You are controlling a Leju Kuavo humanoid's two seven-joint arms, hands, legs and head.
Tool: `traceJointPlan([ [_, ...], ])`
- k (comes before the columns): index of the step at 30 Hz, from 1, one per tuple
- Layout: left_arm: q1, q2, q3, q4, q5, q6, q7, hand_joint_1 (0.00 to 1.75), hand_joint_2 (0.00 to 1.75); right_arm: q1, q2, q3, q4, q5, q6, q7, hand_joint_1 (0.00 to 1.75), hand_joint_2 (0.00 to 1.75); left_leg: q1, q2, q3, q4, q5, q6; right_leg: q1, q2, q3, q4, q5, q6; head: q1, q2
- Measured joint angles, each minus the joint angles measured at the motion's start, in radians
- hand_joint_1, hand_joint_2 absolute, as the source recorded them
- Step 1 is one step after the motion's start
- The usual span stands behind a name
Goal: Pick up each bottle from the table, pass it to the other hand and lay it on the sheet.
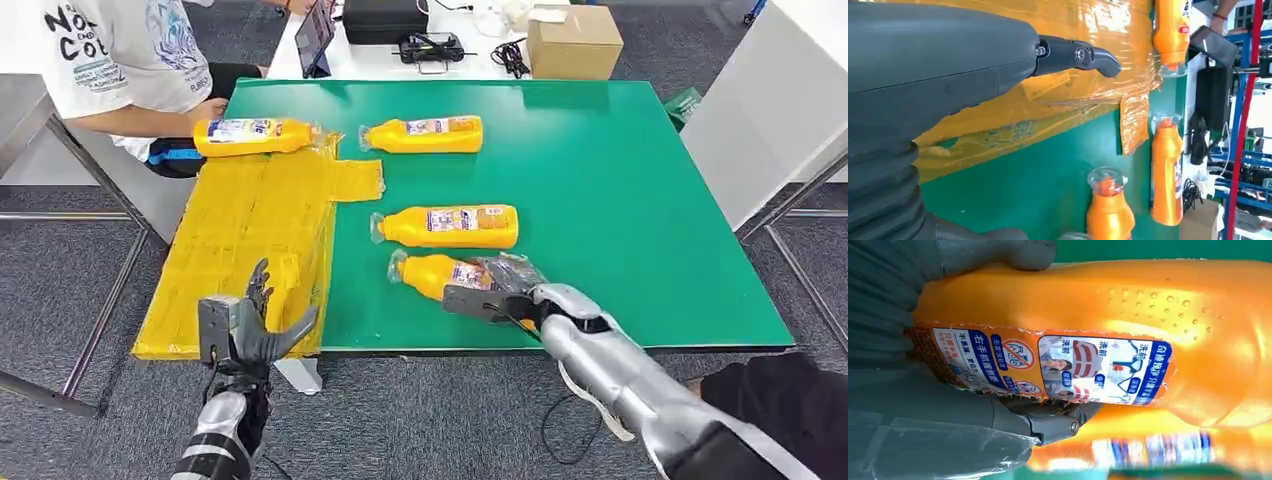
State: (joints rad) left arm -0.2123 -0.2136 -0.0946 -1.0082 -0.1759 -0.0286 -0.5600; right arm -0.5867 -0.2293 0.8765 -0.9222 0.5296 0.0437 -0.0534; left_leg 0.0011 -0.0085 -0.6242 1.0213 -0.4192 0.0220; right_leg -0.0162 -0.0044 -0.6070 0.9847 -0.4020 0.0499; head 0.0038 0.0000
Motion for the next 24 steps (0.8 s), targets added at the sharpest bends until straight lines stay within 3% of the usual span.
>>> traceJointPlan([
  [4,0.039,0.0,0.004,-0.06,0.021,-0.042,0.018,0.0,1.75,0.143,0.028,-0.151,-0.163,0.089,-0.132,-0.013,1.75,1.75,0.001,0.0,-0.001,0.0,-0.001,-0.001,0.002,0.0,-0.002,0.0,-0.001,0.0,0.0,0.0],
  [9,0.069,-0.003,0.007,-0.114,0.046,-0.074,0.032,0.0,1.75,0.261,0.081,-0.294,-0.299,0.124,-0.203,-0.05,1.75,1.75,0.001,0.0,-0.002,-0.001,-0.001,-0.001,0.002,0.0,-0.002,0.0,-0.001,0.0,0.0,0.0],
  [16,0.119,-0.008,-0.011,-0.201,0.17,-0.185,0.075,0.0,1.75,0.406,0.186,-0.481,-0.469,0.104,-0.435,-0.226,1.75,1.75,0.0,0.0,-0.002,0.0,-0.001,-0.001,0.001,0.0,-0.002,0.0,-0.001,0.0,0.0,0.0],
  [19,0.13,-0.006,-0.038,-0.224,0.331,-0.3,0.129,0.0,1.75,0.447,0.219,-0.543,-0.5,-0.01,-0.362,-0.335,1.75,1.75,0.0,0.0,-0.002,-0.001,-0.001,-0.001,0.0,0.0,-0.002,0.0,-0.001,0.0,0.0,0.0],
  [24,0.133,0.018,-0.102,-0.235,0.503,-0.426,0.156,0.0,1.75,0.499,0.256,-0.592,-0.503,-0.042,-0.286,-0.46,1.75,1.75,0.001,0.0,-0.002,-0.001,-0.001,-0.001,0.001,0.0,-0.002,0.0,-0.001,0.0,0.0,0.0],
])
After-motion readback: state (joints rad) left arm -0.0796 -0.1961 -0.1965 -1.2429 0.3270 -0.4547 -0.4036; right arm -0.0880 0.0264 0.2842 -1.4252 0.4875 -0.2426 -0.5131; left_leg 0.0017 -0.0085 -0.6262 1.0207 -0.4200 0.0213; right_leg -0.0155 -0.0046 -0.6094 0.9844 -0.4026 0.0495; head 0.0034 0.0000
